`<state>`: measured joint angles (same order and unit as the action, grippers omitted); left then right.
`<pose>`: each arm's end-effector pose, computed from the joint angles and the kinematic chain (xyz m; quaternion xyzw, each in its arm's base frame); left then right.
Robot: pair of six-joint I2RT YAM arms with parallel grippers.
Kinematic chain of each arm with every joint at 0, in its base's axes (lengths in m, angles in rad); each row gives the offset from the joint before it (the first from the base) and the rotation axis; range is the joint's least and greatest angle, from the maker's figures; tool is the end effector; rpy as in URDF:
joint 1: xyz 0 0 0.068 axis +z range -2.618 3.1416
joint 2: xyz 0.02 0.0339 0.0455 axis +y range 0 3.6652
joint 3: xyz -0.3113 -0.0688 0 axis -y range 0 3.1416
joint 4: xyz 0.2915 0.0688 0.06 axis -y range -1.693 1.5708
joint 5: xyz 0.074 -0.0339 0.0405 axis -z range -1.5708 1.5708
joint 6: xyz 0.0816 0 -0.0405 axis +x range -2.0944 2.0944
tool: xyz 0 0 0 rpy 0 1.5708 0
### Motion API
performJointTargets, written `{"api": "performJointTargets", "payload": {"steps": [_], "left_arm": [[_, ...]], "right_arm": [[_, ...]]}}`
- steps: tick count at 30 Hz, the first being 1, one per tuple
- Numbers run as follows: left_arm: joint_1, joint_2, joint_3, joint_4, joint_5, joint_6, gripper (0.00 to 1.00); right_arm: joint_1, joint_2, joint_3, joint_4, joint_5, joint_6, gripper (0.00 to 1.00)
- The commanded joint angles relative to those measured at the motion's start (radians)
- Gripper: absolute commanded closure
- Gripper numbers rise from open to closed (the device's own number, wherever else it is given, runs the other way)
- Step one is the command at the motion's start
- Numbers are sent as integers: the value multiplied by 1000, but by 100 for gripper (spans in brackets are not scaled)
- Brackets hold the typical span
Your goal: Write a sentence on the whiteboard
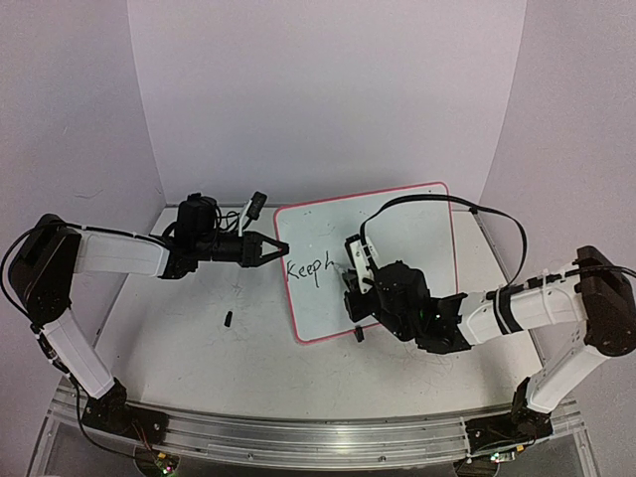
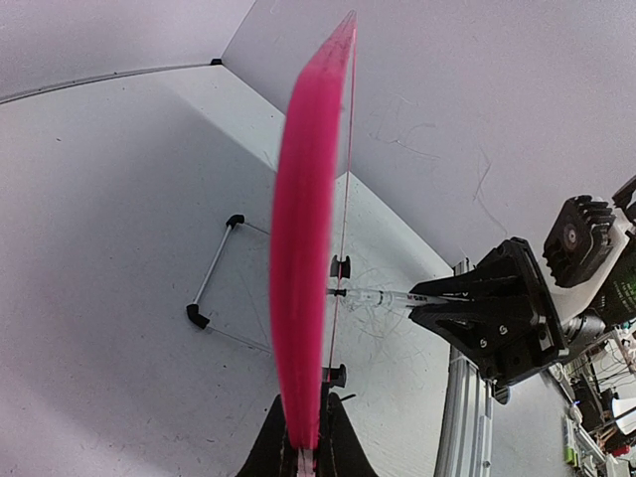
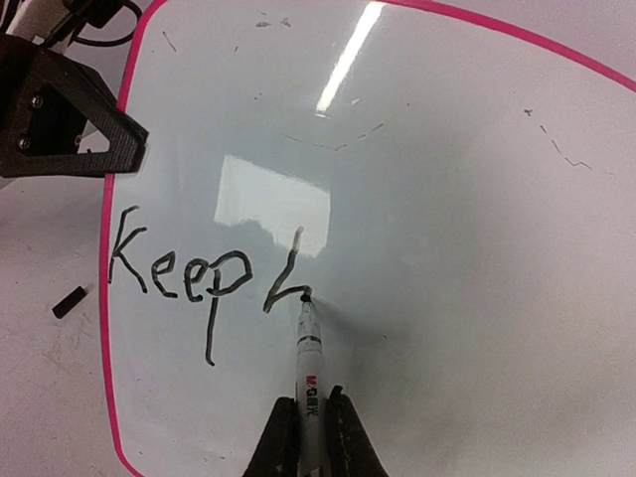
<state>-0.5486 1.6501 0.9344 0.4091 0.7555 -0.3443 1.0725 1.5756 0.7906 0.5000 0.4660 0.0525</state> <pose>0.3387 -0.2726 0.2376 0.2933 0.7238 -0.5055 0.3669 0.2287 0.3436 0.2199 -0.2593 0.7472 0.1548 0.5920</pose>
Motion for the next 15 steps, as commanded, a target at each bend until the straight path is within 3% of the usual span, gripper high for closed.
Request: {"api": "performJointTargets", "payload": {"steps": [1,15], "left_arm": [[5,-34,7,-7,-36,33,98],[6,-36,6,-7,-35,33,98]], "right_arm": [[6,-25,-9,-19,-14,17,100],[16,11,21,-10,-36,14,100]]}}
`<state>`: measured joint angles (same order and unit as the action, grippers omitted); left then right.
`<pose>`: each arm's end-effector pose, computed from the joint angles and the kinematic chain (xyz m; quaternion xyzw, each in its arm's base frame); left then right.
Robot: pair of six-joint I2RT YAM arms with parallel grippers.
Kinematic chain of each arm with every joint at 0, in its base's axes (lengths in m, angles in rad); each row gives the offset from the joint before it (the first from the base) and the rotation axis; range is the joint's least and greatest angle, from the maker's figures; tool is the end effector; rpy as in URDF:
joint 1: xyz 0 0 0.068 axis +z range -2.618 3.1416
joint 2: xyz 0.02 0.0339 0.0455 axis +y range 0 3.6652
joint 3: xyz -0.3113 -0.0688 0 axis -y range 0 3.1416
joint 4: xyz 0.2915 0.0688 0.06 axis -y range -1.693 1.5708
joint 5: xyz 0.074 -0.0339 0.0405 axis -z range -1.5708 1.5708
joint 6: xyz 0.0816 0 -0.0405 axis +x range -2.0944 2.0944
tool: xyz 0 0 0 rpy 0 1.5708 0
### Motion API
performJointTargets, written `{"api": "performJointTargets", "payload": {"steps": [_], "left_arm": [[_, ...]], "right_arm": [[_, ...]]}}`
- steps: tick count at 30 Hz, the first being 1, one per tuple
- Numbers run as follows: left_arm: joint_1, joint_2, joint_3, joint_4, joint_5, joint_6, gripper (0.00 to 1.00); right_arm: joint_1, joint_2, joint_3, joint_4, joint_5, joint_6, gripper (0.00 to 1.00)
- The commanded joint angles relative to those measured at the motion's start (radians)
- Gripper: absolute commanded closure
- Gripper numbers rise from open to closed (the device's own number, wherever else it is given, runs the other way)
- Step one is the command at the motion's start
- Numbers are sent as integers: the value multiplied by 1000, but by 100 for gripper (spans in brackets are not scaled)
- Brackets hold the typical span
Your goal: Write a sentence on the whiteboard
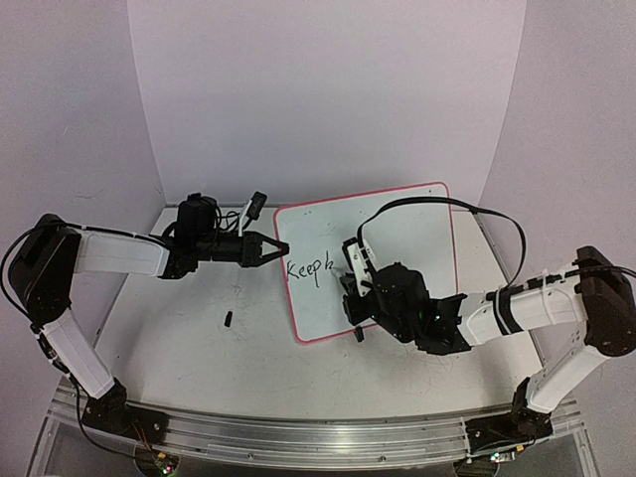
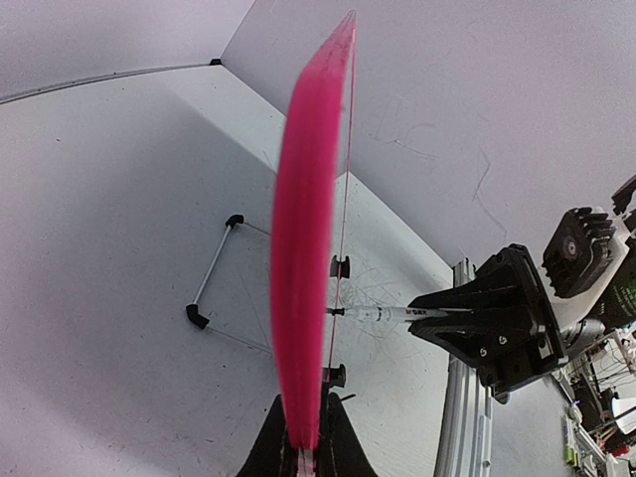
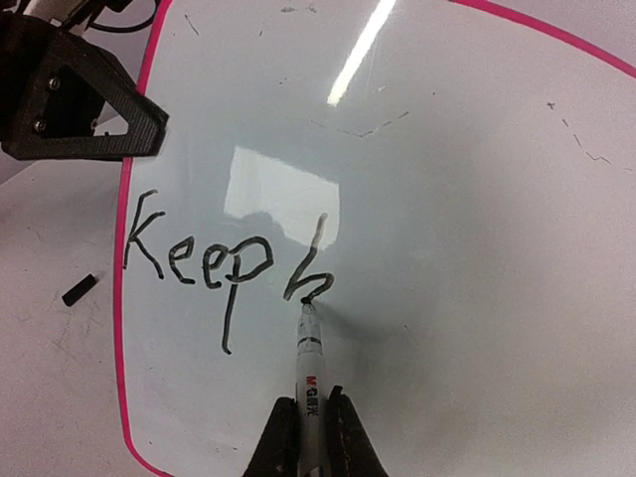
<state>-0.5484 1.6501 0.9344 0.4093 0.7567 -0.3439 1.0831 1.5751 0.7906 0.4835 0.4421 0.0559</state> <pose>0.3387 -0.2726 0.2376 0.2937 0.7235 -0.5058 0.3668 0.2235 0.3469 0.2175 -0.2727 0.7481 0.1634 0.5825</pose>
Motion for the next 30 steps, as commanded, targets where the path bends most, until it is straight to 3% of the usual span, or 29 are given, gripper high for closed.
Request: {"api": "performJointTargets", "payload": {"steps": [1,11,20,30], "left_arm": [[5,-36,6,-7,-36,32,98],[5,-35,7,-7,-36,32,98],[3,-38,7,-7,-37,34,98],[4,-40,6,-7,-37,34,98]], "right_arm": [[6,15,26,9,-13,9,100],[6,13,37,39,-18,8,100],[-12,-92,-43,66,-8,15,100],[-38,-50,-20,69,-26,19,100]]}}
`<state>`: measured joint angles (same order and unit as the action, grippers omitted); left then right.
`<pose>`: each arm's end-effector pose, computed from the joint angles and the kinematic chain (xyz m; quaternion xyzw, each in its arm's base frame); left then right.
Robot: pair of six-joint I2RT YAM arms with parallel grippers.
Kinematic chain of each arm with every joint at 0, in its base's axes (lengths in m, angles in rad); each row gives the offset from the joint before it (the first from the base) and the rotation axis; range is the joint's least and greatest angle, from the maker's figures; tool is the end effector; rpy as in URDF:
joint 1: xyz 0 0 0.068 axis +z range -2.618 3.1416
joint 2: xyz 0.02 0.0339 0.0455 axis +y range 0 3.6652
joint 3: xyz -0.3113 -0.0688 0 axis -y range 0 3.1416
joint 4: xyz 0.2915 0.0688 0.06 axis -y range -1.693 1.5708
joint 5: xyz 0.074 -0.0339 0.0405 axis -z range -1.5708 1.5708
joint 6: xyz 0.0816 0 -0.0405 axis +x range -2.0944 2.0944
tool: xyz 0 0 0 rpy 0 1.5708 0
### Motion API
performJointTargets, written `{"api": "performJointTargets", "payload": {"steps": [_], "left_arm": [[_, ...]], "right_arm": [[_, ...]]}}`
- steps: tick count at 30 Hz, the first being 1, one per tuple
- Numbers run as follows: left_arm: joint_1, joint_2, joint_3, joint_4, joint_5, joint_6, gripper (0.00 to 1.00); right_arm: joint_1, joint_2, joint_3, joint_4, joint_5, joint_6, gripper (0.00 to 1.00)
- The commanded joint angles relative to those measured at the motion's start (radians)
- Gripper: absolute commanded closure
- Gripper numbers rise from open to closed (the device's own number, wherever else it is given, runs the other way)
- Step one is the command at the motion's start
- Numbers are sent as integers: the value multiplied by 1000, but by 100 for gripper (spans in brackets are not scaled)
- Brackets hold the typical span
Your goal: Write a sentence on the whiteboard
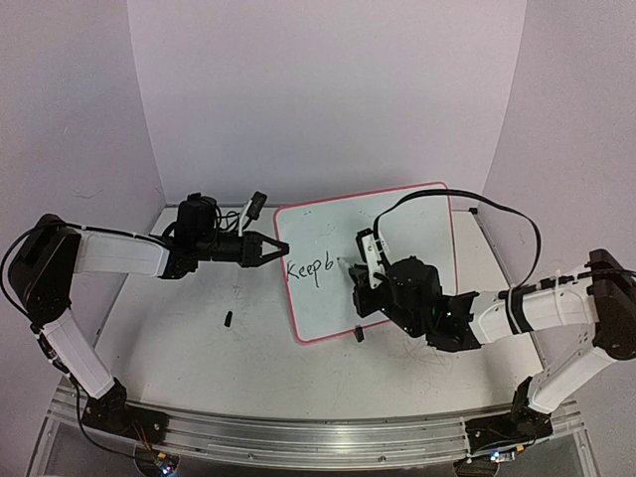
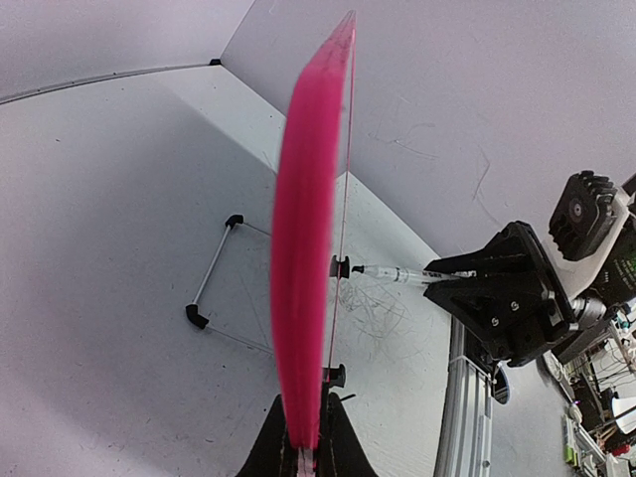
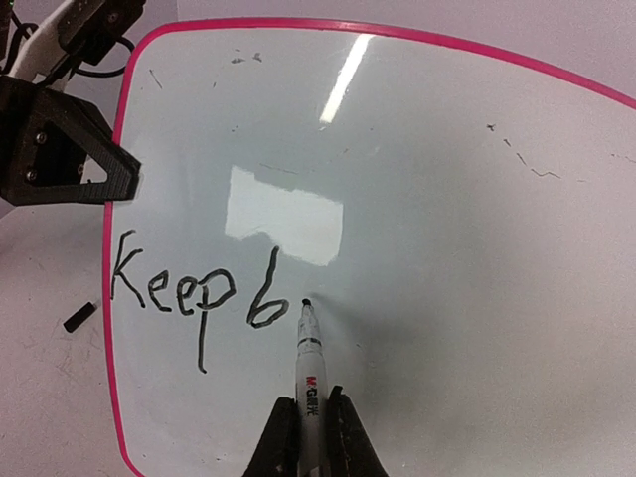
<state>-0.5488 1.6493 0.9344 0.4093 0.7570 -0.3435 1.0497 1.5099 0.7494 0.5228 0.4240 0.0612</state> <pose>0.3385 -0.2727 0.2380 0.2941 0.7231 -0.5059 0.3670 0.2272 0.3283 0.2318 -0.2500 0.7381 0.1782 0.6008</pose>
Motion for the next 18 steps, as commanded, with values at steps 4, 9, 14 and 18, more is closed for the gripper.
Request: {"api": "performJointTargets", "payload": {"steps": [4,9,14,18], "left_arm": [[4,-37,6,-7,-36,33,98],[5,-37,7,-7,-36,33,98],[4,-37,6,-7,-35,33,98],[4,-37,7,-7,-35,33,98]], "right_arm": [[-4,28,25,33,-18,14,100],[-5,41,31,35,-33,14,100],[-4,45,31,36,-11,17,100],[-4,47,31,28,31,24,100]]}}
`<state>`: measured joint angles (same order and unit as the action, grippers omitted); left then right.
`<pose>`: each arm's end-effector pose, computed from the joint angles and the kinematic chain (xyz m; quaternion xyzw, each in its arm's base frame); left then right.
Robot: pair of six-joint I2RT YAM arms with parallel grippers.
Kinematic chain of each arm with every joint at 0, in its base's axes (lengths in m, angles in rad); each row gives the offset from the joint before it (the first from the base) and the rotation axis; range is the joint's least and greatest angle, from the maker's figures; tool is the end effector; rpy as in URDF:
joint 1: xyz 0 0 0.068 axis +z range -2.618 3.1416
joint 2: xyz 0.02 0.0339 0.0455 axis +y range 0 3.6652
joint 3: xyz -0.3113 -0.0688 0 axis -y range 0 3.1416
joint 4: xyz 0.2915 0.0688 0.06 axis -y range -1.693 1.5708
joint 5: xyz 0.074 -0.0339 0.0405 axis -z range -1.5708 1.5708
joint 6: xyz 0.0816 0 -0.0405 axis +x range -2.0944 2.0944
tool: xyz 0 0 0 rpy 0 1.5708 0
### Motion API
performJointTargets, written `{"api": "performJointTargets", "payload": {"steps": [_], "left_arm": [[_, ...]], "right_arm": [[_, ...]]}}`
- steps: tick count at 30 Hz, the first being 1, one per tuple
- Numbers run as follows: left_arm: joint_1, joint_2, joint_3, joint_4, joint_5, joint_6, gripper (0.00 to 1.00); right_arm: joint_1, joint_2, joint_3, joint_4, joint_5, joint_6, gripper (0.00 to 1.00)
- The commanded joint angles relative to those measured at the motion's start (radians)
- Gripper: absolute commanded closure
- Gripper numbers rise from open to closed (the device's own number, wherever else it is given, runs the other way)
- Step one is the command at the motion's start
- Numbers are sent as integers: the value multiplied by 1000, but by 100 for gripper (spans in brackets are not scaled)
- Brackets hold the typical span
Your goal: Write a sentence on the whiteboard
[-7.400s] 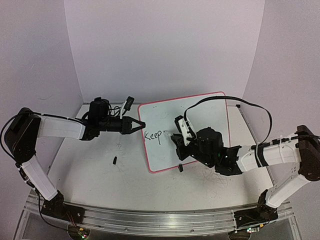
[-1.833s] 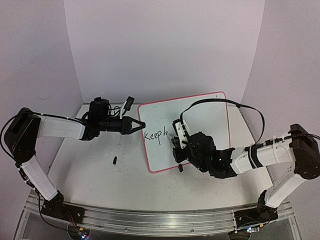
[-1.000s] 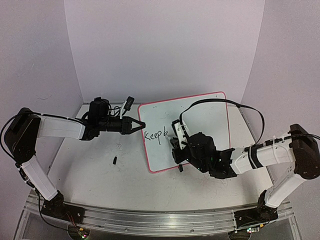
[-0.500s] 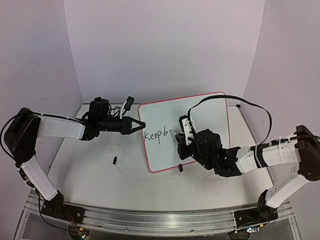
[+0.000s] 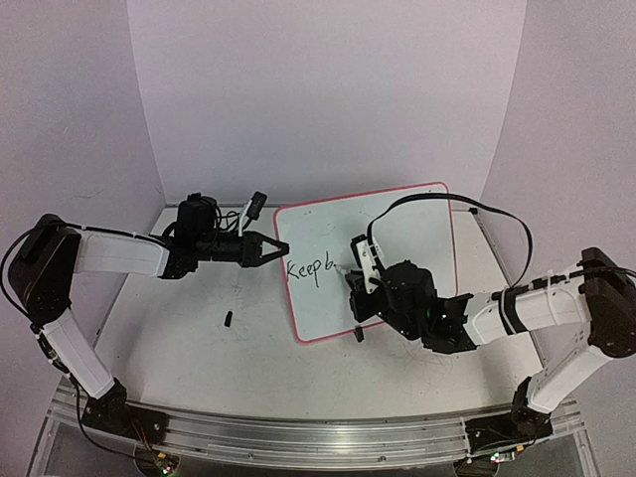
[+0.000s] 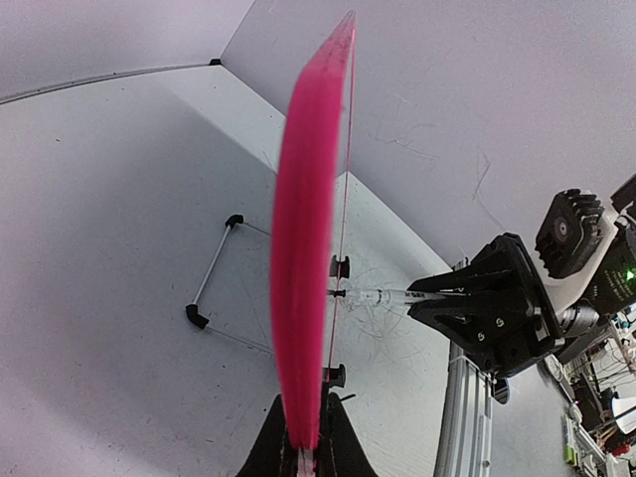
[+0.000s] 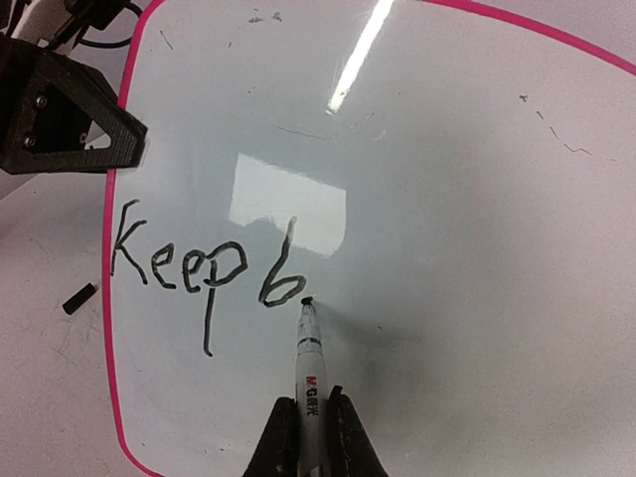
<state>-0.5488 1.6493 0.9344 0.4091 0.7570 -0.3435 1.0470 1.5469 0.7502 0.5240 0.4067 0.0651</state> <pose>0.3385 -0.2726 0.2379 0.2941 0.7231 -0.5059 0.3669 0.2294 0.3325 0.2181 -0.2602 0.7456 0.1758 0.5877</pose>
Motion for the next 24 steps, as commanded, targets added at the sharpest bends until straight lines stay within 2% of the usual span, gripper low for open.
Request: {"api": "performJointTargets", "payload": {"steps": [1,9,24], "left_arm": [[4,-37,6,-7,-35,34,98],[4,-36,7,-7,-35,32,98],[4,-37,8,-7,-31,32,98]], "right_arm": [[-1,10,29,23,53,22,100],[-3,-4,19,22,101,42,100],[-10,23,40,78,34,6,100]]}}
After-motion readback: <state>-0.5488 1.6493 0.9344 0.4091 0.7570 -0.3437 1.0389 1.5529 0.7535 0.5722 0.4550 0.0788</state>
